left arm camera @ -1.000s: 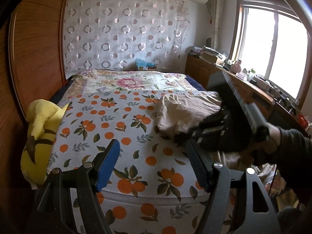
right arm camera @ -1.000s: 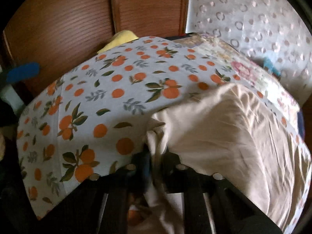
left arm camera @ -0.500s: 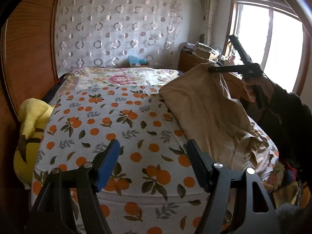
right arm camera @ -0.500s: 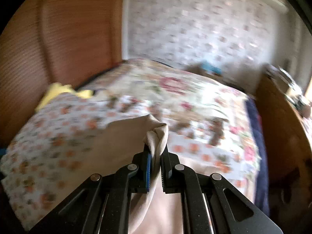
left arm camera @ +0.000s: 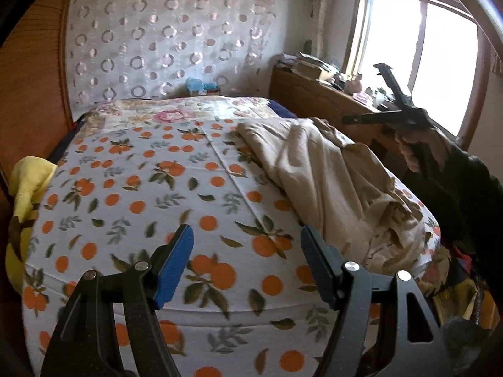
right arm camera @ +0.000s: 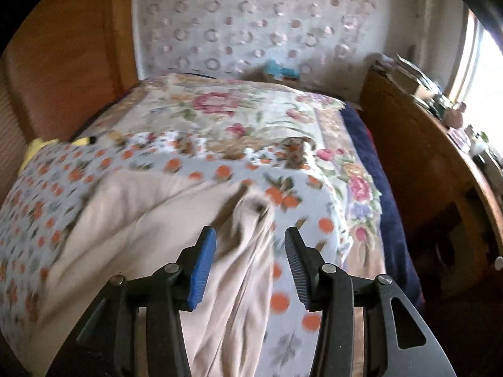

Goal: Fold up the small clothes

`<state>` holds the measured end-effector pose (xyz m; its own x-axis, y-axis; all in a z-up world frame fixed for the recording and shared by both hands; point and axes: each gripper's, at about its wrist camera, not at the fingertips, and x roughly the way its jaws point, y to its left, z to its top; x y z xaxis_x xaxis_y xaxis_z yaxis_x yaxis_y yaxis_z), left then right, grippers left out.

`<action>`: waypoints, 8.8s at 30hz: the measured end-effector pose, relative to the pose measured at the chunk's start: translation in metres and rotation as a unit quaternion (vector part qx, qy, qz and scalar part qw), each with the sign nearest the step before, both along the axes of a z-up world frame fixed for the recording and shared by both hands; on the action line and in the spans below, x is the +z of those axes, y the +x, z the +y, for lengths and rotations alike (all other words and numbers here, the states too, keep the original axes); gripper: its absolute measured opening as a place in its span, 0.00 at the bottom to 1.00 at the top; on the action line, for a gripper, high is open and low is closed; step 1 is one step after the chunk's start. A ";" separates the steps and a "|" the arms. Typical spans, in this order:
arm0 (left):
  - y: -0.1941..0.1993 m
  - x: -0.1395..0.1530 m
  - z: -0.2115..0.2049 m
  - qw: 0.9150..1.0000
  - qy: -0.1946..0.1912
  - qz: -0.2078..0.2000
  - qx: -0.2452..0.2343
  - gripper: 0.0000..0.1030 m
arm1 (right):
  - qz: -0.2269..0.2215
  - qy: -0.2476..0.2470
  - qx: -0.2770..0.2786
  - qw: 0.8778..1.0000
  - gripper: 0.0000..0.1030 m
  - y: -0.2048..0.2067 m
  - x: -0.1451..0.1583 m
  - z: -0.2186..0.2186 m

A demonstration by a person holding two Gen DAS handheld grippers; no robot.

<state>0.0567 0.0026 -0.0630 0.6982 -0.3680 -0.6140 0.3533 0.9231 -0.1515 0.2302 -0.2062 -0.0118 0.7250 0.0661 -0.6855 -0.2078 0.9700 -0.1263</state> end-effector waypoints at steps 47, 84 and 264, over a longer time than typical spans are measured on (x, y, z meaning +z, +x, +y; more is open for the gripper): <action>-0.051 0.018 -0.092 0.988 0.016 0.027 -0.154 0.23 | -0.022 0.043 0.044 0.998 0.02 -0.254 -0.012 -0.077; -0.013 -0.019 -0.080 0.994 0.018 0.060 -0.087 0.71 | -0.017 0.053 0.034 0.998 0.02 -0.253 -0.012 -0.071; 0.264 -0.032 -0.106 0.991 0.014 0.121 -0.060 0.60 | 0.062 0.140 0.043 0.987 0.78 0.031 0.006 -0.083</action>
